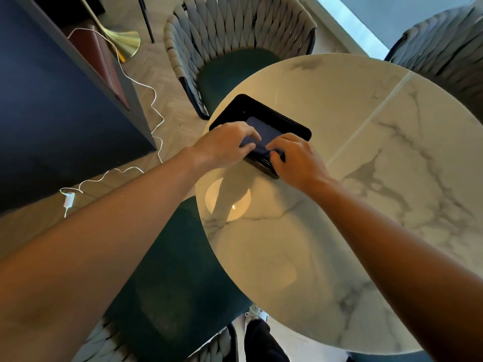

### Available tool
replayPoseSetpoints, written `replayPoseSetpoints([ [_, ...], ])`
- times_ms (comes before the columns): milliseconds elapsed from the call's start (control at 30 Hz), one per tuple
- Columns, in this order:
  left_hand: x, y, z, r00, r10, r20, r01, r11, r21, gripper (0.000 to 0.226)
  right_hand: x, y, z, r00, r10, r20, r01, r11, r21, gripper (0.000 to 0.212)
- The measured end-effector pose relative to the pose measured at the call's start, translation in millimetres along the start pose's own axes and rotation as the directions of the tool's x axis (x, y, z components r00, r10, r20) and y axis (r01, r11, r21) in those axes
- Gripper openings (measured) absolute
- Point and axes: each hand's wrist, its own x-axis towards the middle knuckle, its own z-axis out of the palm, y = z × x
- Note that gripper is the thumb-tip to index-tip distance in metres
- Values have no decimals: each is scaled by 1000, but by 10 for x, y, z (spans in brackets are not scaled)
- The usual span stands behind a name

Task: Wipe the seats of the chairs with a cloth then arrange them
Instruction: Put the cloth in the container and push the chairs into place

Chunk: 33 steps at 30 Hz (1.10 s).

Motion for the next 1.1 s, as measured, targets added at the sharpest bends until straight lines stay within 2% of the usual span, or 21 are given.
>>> replayPoseSetpoints([
  [233,-718,240,-18,999,38,-1,-38,999,-13,23,-706,-351,-69,992,103,-68,-99,993,64,24],
  [433,-1510,558,175,994,95,48,-95,995,-4,22,-1645,-618,-59,967,245,-75,-238,967,94,22],
  [567,-1921,844,425,980,160,115,-158,987,-22,22,-2348,-670,-28,928,356,-107,-334,925,180,20],
  [767,-2320,1442,1023,931,278,238,-283,959,-14,20,-3441,-603,-88,825,553,-115,-493,804,332,20],
  [1100,-2534,2642,2317,801,416,430,-393,908,-144,22,-5293,160,-312,570,803,-173,-679,578,453,20],
])
